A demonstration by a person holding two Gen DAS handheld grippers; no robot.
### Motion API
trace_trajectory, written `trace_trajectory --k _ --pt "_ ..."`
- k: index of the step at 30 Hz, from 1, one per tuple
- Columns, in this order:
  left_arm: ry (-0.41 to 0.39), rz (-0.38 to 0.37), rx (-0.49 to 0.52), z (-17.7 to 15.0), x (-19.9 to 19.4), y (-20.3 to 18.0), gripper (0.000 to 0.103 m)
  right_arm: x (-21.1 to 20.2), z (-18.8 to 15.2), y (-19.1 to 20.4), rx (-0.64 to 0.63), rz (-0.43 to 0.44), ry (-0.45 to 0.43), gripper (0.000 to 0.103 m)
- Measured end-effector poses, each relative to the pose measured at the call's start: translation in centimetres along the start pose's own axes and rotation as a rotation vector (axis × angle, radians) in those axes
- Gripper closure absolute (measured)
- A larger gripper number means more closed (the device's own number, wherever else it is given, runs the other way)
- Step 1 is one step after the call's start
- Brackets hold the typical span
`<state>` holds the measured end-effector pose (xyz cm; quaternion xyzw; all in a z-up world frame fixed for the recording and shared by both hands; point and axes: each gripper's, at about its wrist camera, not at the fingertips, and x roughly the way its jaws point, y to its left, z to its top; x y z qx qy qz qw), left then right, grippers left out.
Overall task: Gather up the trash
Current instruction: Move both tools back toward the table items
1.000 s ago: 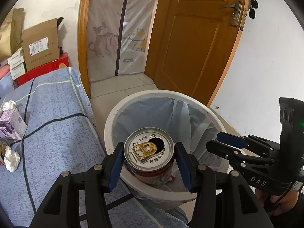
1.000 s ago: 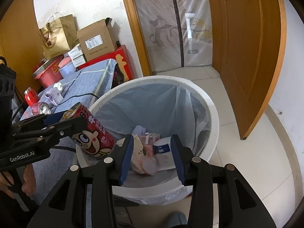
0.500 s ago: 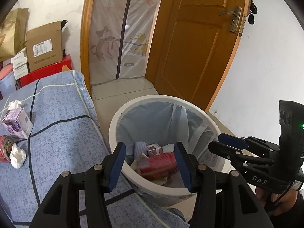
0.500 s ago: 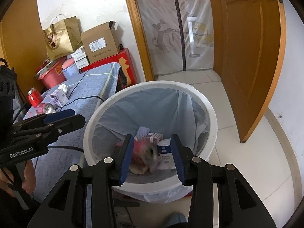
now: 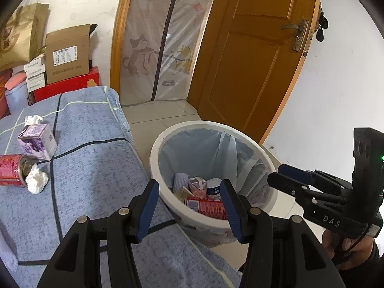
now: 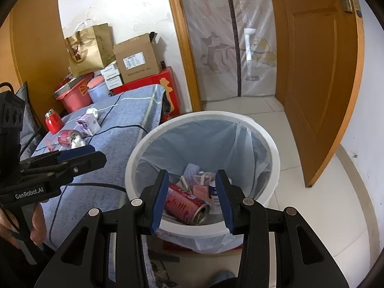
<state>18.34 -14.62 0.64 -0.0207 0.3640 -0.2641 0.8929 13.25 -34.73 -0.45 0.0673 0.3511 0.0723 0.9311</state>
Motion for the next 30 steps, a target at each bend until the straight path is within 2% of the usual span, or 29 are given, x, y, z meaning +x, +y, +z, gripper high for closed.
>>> trace_trajectory --k 18,30 --pt "-0.056 0.080 -0.026 -3.2 -5.0 1.2 0.050 -1.6 -1.2 3.3 -0.051 0.073 -0.004 0.061" --pt "-0.058 0.134 -0.099 -5.9 -7.6 3.9 0.050 -0.8 -1.8 6.5 -0.104 0.135 0.030 0.061"
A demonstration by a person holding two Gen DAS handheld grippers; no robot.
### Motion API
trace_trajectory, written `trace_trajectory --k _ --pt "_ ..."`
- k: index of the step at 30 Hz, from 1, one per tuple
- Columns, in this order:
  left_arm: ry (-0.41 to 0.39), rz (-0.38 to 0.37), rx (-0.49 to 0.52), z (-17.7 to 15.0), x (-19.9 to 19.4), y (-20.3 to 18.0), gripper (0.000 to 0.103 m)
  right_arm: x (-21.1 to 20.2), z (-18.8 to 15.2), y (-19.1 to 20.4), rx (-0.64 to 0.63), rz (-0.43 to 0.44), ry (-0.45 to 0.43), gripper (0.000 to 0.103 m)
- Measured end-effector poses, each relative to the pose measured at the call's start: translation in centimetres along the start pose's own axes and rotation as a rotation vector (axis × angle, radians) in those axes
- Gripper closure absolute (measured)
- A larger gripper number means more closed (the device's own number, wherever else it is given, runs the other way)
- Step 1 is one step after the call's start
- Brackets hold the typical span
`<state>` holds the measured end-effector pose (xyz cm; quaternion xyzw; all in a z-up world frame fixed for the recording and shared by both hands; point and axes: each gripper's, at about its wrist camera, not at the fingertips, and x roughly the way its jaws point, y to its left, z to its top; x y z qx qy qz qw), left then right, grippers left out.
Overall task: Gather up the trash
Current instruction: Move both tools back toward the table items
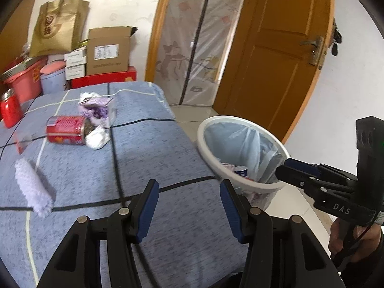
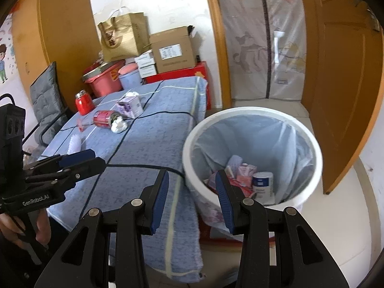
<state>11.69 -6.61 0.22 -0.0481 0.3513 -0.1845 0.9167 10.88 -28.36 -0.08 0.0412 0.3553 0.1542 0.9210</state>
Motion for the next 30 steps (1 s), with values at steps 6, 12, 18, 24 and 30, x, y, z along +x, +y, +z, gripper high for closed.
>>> trace_trajectory --k 6,12,18,24,30 --pt "-0.018 0.048 -0.052 -0.5 -1.3 2.5 0.050 0.8 0.3 1.3 -0.007 0.035 0.002 0.059" --pt "-0.041 0.121 -0.095 -0.4 -2.6 5.1 0.050 1.6 0.9 2.7 -0.030 0.059 0.000 0.058" --pt "-0.069 0.206 -0.153 -0.1 -3.8 8.3 0.050 2.7 1.8 4.8 -0.077 0.093 -0.003 0.057" --pt "-0.089 0.306 -0.241 0.0 -4.5 12.1 0.050 4.2 2.9 7.0 -0.132 0.122 -0.002 0.057" --pt "-0.075 0.411 -0.326 0.1 -3.6 15.7 0.050 6.1 4.1 8.7 -0.167 0.149 -0.004 0.057"
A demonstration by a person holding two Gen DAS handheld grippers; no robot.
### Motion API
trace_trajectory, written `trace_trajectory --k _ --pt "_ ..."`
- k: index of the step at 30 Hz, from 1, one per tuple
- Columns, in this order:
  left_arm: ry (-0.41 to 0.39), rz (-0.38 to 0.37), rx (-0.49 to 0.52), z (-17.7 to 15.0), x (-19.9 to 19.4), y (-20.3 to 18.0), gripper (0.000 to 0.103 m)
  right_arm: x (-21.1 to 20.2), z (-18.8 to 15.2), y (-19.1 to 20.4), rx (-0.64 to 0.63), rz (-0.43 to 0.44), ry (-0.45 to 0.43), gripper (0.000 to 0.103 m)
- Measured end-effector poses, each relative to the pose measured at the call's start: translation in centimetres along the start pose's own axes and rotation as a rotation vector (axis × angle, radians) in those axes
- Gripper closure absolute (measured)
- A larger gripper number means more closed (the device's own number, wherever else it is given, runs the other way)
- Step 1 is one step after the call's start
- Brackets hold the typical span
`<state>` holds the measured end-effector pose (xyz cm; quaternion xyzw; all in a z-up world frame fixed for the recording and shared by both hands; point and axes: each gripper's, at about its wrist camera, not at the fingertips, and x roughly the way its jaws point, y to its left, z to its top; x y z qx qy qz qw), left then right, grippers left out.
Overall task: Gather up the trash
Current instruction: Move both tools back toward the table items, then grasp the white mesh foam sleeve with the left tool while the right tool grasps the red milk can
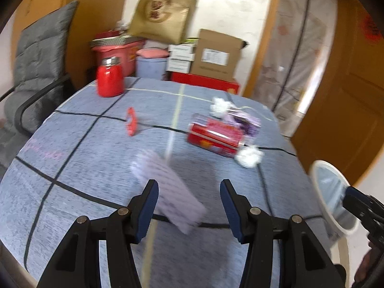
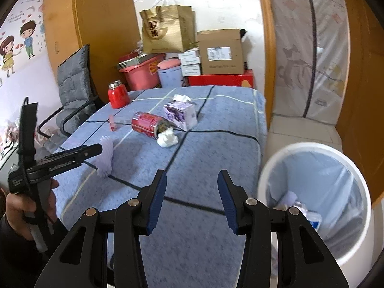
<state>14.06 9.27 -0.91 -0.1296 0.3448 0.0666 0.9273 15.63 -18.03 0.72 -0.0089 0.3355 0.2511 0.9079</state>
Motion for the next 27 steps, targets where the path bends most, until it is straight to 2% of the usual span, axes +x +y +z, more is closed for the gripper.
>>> trace_trajectory --k 6,12,15,19,27 --pt "0.047 0.048 -0.060 0.3 2.8 1.6 0.050 2.6 1.4 1.1 -0.034 0.032 0.008 0.057" --pt "0.093 0.056 -0.037 -0.3 4.7 1.7 0.050 5.6 2.9 2.5 -0.080 0.078 0.030 0.057" --pt "0.084 0.053 -0.011 -0.4 4.7 1.9 0.060 7.6 4.1 3.3 -0.122 0.109 0.035 0.048" --pt "0.073 0.029 0.005 -0.3 4.2 2.7 0.069 10.3 5.5 4.4 -0.174 0.143 0.046 0.048" --pt "0.059 0.009 -0.015 0.0 3.4 5.0 0.070 15.9 7.7 5.3 -0.228 0.218 0.091 0.048"
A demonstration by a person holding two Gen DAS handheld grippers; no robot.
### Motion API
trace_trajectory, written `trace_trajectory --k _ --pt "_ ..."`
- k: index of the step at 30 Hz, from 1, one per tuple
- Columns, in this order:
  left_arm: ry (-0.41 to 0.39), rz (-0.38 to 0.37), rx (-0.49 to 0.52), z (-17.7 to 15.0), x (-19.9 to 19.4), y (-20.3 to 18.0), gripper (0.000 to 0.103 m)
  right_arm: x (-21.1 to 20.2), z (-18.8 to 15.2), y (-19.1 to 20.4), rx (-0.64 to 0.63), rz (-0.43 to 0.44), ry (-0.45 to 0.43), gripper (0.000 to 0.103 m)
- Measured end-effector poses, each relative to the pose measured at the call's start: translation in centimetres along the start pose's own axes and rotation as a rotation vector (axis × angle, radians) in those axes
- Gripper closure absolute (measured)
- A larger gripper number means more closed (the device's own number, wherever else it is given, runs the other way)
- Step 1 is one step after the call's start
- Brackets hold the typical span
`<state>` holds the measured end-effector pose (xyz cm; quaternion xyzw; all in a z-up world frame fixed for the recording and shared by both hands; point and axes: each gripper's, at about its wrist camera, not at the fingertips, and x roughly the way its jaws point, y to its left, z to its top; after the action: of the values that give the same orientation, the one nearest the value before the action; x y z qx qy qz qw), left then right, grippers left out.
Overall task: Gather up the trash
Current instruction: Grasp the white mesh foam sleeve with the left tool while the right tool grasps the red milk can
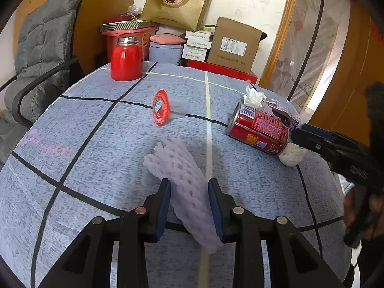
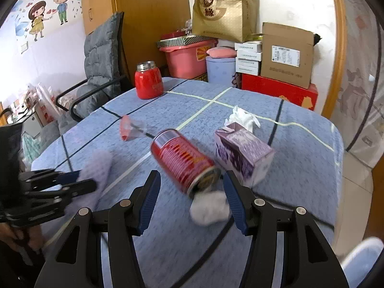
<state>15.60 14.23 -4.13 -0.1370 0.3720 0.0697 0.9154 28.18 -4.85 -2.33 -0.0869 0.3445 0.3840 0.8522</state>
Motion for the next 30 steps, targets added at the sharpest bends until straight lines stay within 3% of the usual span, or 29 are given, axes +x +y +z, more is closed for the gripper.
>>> trace_trajectory --k 8,12,16,26,30 --pt "0.000 -0.033 0.008 -0.2 -0.1 0.6 0.070 2.6 0.4 0.3 -0.031 0.079 0.060 0.042" --pt "0.000 -0.037 -0.001 -0.2 -0.2 1.0 0.070 1.9 0.2 2.4 -0.103 0.167 0.034 0.041" --pt "-0.001 -0.031 -0.011 -0.3 -0.3 1.5 0.070 2.4 0.3 3.1 -0.127 0.116 0.016 0.041" --pt "0.000 -0.036 -0.017 -0.4 -0.3 2.1 0.070 5.0 0.3 3.2 -0.134 0.189 0.113 0.041" --pt "0.000 -0.036 -0.014 -0.4 -0.2 2.0 0.070 5.3 0.2 3.6 -0.113 0.172 0.123 0.041"
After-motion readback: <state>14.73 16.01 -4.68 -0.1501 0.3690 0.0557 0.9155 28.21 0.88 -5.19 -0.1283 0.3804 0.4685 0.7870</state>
